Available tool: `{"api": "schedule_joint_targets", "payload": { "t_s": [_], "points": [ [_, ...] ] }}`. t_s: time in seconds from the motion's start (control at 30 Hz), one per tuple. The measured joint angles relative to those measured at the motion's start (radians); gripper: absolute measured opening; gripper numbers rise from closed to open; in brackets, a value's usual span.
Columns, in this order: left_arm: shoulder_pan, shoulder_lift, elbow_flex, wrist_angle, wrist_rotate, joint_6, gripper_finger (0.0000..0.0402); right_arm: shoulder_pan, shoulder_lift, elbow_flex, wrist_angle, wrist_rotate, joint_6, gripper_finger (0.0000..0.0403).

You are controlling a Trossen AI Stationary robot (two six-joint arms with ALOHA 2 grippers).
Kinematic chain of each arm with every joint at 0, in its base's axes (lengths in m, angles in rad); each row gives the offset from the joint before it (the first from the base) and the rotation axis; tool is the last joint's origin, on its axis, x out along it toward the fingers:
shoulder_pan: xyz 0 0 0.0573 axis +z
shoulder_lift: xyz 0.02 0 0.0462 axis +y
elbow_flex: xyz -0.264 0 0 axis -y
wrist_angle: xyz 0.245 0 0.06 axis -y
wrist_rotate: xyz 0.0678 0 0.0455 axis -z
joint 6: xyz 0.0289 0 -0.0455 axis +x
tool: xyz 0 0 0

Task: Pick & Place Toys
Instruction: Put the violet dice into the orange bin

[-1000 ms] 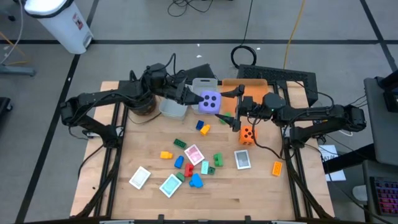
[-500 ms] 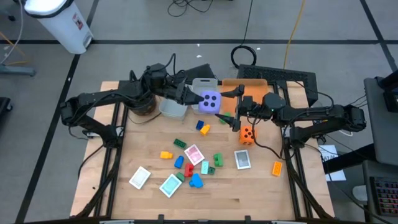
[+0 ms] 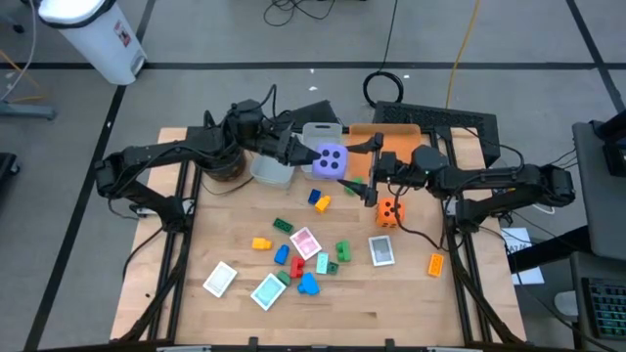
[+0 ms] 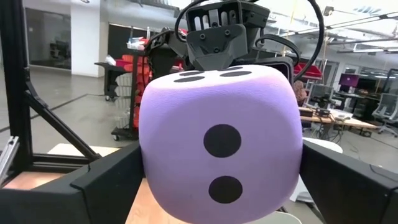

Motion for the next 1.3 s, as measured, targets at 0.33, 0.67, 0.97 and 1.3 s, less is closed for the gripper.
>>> {"api": "schedule_joint_targets", "payload": {
  "t_s": [0.33,0.67,0.97,1.3],
  "points": [
    [0.0,0.0,0.0,0.003,0.013,0.001,0.0317,0.0,0.0,0.0,0.015,-0.01,0.016,0.0344],
    [0.0,0.0,0.0,0.015,0.001,0.029,0.0335,0.0,0.001,0.0,0.018,-0.009,0.007,0.0331],
    [0.006,0.0,0.0,0.042,-0.015,0.055,0.0394,0.0,-0.013,0.0,0.019,-0.004,0.0,0.033],
    [0.044,0.002,-0.001,0.087,-0.02,0.076,0.0391,0.0,-0.017,0.001,0.02,0.038,0.02,0.033]
  ]
}}
